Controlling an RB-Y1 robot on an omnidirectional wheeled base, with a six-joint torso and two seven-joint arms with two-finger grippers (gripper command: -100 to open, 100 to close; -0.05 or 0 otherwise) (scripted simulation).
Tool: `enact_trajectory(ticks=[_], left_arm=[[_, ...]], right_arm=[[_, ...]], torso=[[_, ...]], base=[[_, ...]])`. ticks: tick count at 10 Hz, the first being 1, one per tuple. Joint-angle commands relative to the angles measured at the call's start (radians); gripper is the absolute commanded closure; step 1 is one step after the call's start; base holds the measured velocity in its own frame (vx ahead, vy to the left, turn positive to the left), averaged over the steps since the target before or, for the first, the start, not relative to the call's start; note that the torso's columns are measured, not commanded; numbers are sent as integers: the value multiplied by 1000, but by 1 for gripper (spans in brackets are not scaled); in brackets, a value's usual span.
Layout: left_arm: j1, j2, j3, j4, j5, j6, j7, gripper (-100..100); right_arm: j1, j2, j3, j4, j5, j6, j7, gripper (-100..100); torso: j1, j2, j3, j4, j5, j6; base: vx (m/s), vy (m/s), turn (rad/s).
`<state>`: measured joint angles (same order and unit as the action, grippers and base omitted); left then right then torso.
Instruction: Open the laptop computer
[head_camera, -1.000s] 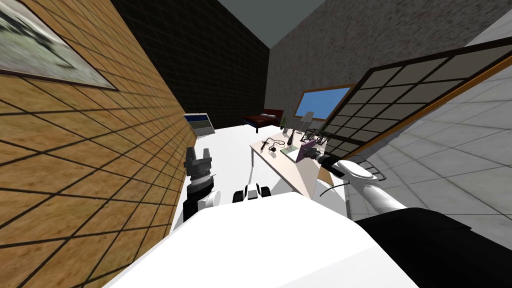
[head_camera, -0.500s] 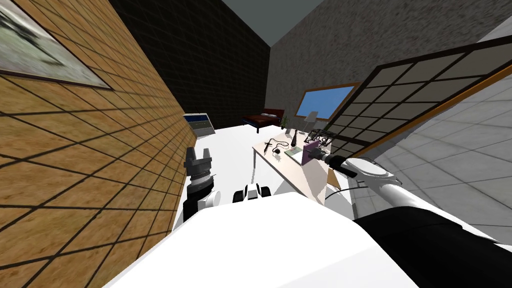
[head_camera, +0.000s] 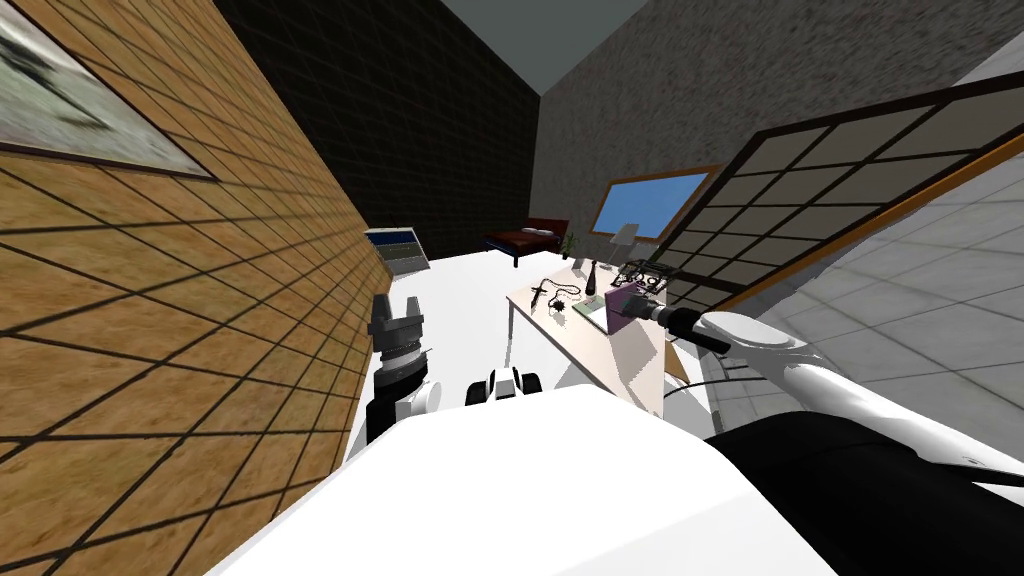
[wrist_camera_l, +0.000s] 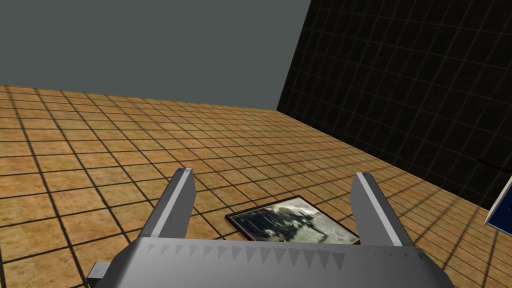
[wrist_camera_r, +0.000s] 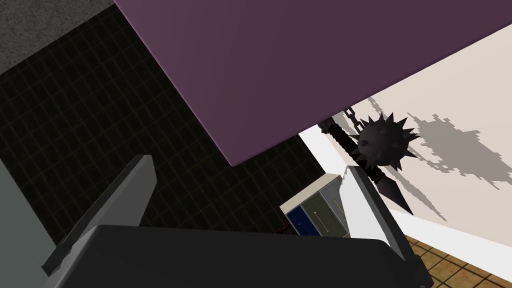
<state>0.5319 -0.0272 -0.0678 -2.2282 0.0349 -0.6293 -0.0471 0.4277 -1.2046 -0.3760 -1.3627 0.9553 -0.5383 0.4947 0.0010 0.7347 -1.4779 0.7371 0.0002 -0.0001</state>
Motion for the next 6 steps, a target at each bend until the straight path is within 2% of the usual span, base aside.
enact_trajectory(ticks=[1, 2, 4, 5, 6], left_arm=[[0, 0, 0, 0, 0, 0, 0, 0], [0, 0, 0, 0, 0, 0, 0, 0], [0, 0, 0, 0, 0, 0, 0, 0], [0, 0, 0, 0, 0, 0, 0, 0], [0, 0, 0, 0, 0, 0, 0, 0]], right_arm=[[32, -46, -5, -3, 27, -7, -5, -100], [46, -67, -8, -2, 39, -11, -7, -100], [35, -58, -3, -2, 34, -8, -8, -100], [35, -58, -3, -2, 34, -8, -8, 100], [68, -97, 1, 6, 48, -31, -26, 100]], torso=[[1, 0, -1, 0, 0, 0], [0, 2, 1, 0, 0, 0], [-3, 6, 4, 2, -1, 0], [-3, 9, 5, 3, -1, 1], [-2, 7, 5, 2, -1, 0]], base=[[114, 52, -17], [138, 48, -25], [42, 15, 0], [9, 3, 2], [112, 40, -50]])
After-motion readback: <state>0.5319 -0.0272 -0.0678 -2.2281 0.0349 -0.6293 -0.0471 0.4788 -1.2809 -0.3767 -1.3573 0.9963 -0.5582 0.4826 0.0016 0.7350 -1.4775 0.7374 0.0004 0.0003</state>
